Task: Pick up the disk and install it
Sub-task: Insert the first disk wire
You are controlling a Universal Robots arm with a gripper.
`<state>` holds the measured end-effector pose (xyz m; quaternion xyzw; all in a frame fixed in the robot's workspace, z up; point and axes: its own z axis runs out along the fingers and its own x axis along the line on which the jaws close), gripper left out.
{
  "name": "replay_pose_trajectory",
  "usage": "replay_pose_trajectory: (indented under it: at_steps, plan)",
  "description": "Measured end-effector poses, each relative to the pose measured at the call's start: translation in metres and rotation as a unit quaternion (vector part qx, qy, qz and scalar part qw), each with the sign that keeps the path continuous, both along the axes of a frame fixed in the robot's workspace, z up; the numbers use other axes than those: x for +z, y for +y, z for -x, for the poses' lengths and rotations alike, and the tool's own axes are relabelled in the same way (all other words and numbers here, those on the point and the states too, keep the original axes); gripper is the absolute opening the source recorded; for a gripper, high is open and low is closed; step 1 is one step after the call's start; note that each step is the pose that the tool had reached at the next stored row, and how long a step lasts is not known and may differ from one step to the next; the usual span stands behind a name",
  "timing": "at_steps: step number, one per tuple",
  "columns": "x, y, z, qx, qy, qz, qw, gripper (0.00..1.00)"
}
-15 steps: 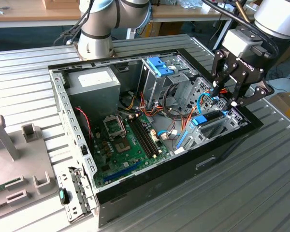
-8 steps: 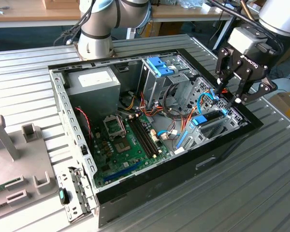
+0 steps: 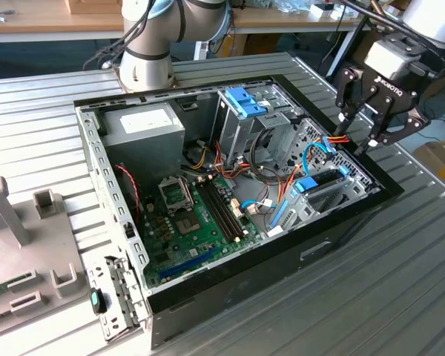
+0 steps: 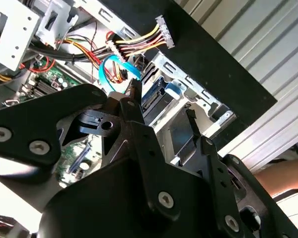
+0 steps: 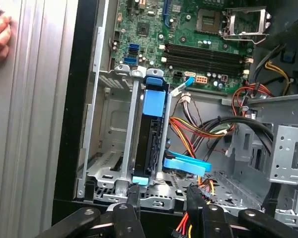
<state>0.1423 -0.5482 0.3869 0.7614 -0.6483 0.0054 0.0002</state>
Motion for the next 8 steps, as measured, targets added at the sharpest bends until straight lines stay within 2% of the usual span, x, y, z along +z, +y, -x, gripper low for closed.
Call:
replay_pose_trajectory:
  at_steps: [1, 2, 7, 8]
  plan:
    - [-0.0011, 0.0002, 0.0000, 0.024, 0.0000, 0.0000, 0.9997, 0.50]
    - [-0.0015, 0.0003, -0.0001, 0.037, 0.0000, -0.0001, 0.9993, 0.50]
    - [-0.0024, 0.0015, -0.0023, 0.063, 0.0000, 0.0000, 0.9980, 0.50]
    - [-0.0024, 0.0022, -0.0087, 0.065, 0.0000, 0.0001, 0.9979, 0.50]
